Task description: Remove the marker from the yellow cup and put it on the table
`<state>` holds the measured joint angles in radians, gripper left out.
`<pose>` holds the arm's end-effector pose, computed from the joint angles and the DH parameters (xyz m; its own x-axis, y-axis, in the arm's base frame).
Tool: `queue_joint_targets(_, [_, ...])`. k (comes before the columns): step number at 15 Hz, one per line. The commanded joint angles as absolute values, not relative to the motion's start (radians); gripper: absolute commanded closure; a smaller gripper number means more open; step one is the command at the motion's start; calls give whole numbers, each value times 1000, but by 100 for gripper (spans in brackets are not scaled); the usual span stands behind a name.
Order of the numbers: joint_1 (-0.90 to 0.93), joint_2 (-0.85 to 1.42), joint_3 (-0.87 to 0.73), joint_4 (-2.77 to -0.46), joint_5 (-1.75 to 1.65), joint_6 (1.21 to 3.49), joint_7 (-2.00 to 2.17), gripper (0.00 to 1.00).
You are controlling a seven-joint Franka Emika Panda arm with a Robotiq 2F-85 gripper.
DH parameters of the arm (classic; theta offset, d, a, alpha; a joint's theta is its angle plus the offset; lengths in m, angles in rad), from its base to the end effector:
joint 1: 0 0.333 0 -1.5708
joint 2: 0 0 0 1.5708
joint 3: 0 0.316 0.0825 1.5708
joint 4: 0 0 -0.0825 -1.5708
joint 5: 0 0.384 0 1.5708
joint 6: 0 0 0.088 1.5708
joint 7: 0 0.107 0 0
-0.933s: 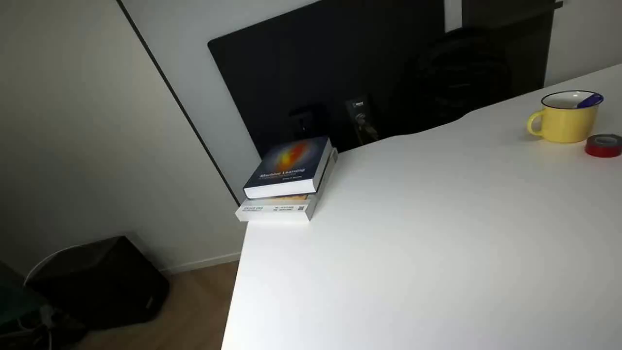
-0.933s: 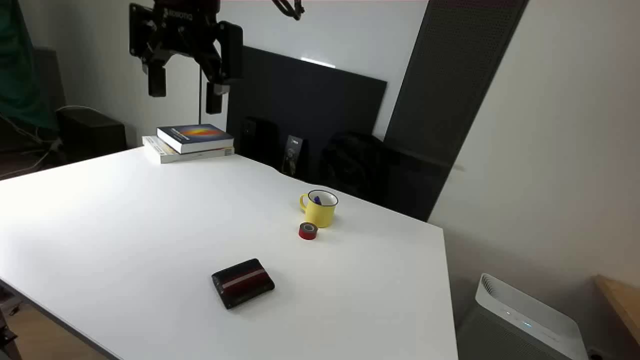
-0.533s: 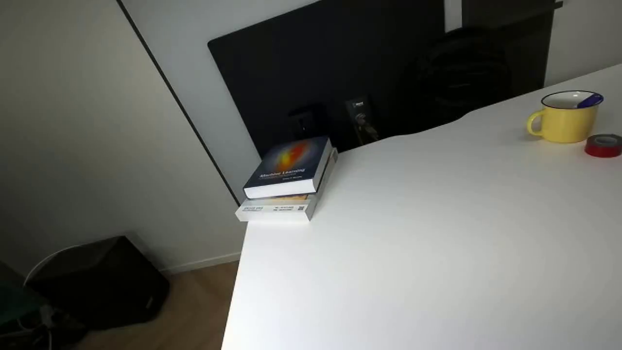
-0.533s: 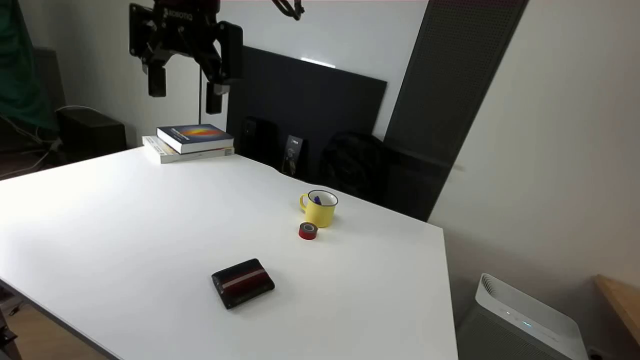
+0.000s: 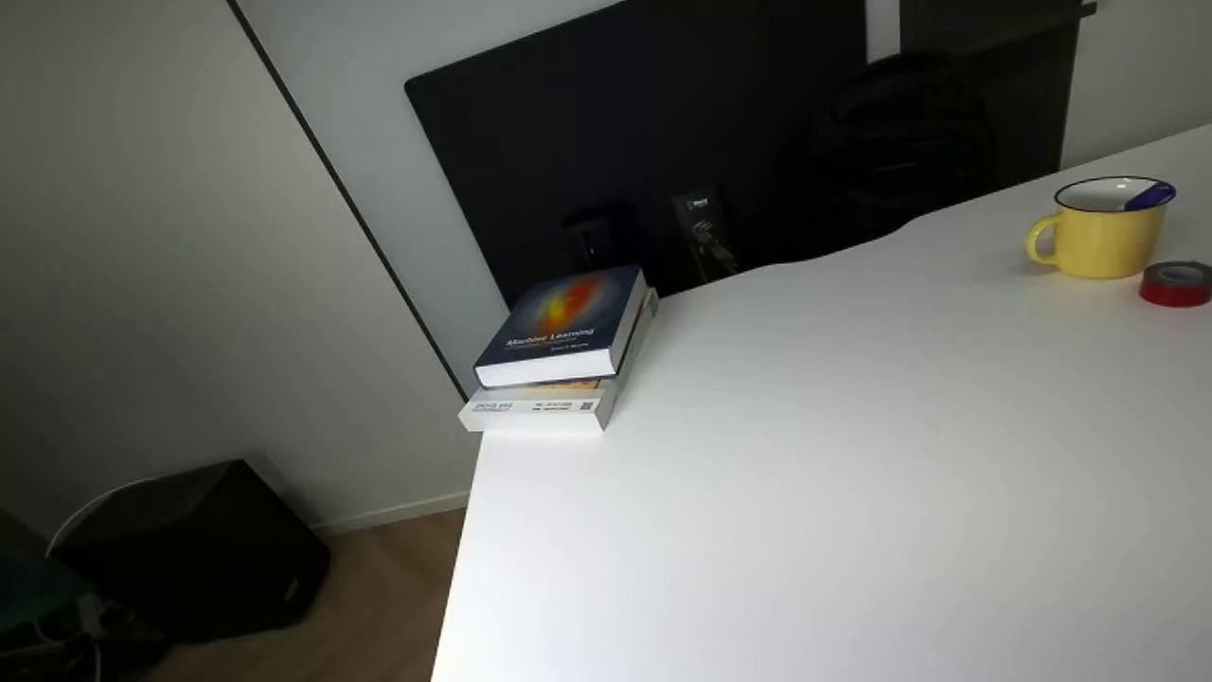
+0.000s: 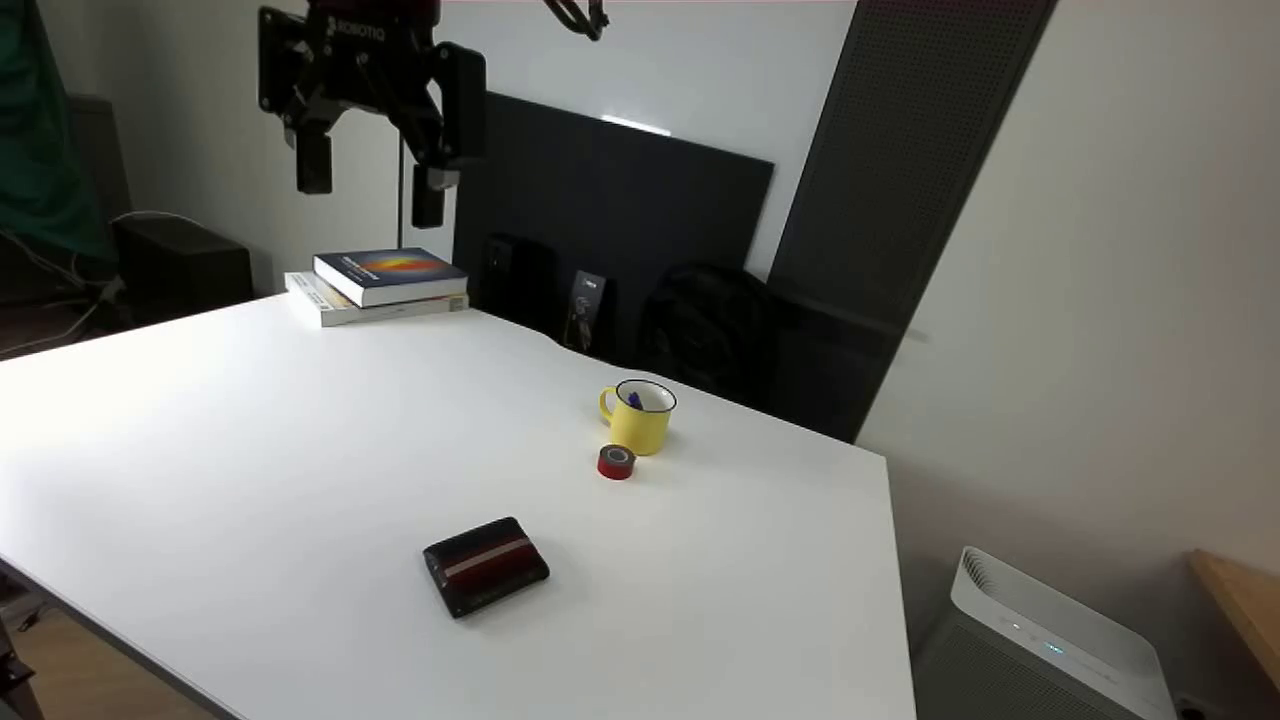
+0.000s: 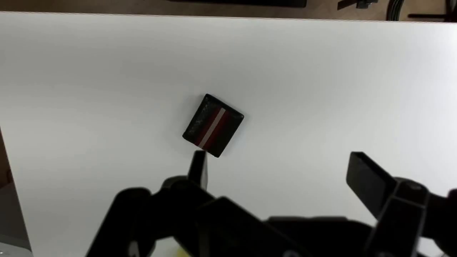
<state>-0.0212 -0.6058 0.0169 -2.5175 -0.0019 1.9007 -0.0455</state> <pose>0.3642 -0.0014 0.4811 0.9992 0.0387 -0.0116 0.0388 -0.9992 0.0109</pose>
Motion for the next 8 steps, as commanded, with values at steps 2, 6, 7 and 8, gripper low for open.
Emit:
queue_joint_targets(2, [-11,-605,8,-2516,-7,1898,-40,0])
queue_joint_targets(6, [-10,-595,6,-2520,-13,1913,-52,0])
queue_joint_targets(7, [-13,-571,4,-2521,-21,1933,-57,0])
queue_joint_targets(8, [-16,-543,5,-2517,-28,1946,-58,0])
